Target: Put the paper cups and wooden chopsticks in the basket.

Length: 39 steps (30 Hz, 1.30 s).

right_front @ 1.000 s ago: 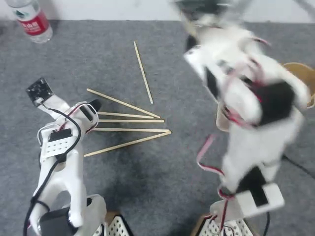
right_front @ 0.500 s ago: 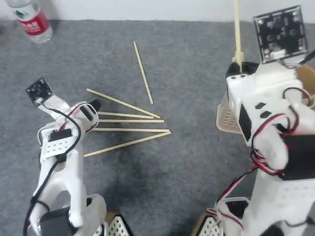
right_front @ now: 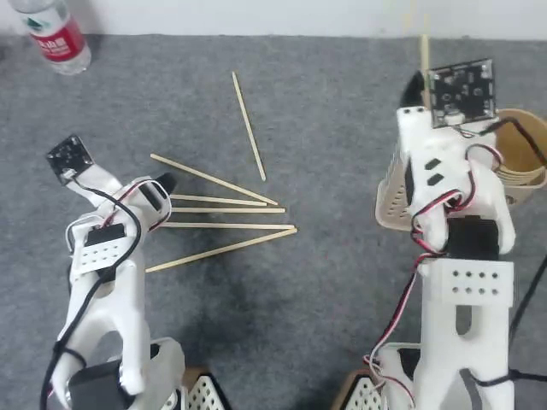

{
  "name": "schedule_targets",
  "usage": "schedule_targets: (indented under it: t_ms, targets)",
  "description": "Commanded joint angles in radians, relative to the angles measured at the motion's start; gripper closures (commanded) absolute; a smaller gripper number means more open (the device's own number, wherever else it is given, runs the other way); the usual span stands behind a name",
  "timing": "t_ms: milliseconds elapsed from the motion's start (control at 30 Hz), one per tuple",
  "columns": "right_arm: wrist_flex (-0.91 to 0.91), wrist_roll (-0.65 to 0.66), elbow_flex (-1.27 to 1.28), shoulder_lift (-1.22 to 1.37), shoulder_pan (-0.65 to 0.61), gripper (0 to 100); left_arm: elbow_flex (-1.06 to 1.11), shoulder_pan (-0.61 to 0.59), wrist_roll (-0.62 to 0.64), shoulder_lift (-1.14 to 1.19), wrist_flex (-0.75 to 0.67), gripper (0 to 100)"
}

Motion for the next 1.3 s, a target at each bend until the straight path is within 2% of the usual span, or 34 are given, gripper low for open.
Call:
schedule_targets:
  t_ms: [0,133,300,333,500,600,667,733,867,1033,1267]
  targets:
    - [-0.081,0.012,0.066,-0.036,0.059,99.1,-0.007,0.043,-0.012,-0.017,-0.021,72]
    - [-0.111,0.012,0.144,-0.047,0.073,96.1,-0.007,0.044,-0.012,-0.017,-0.021,72]
    - [-0.105,0.011,0.160,-0.044,0.073,66.0,-0.008,0.044,-0.012,-0.017,-0.021,72]
    - [-0.105,0.011,0.160,-0.044,0.073,62.9,-0.008,0.044,-0.012,-0.017,-0.021,72]
    - [-0.050,0.009,0.133,-0.070,0.085,68.8,-0.010,0.068,-0.014,-0.023,-0.017,72]
    - [0.110,-0.092,0.052,-0.139,0.093,72.1,-0.071,0.147,-0.117,-0.026,0.038,72]
    - [0.237,-0.163,-0.012,-0.180,0.093,72.7,-0.180,0.233,-0.175,-0.017,0.144,72]
    - [0.351,-0.209,-0.035,-0.206,0.087,72.8,-0.291,0.305,-0.176,-0.014,0.236,72]
    - [0.456,-0.233,0.000,-0.206,0.087,72.8,-0.555,0.428,-0.176,0.075,0.437,72]
    - [0.435,-0.238,0.184,-0.220,0.128,72.8,-0.986,0.482,-0.163,0.376,0.747,72]
    - [0.300,-0.238,0.434,-0.309,0.136,72.8,-1.652,0.476,-0.037,0.947,1.008,72]
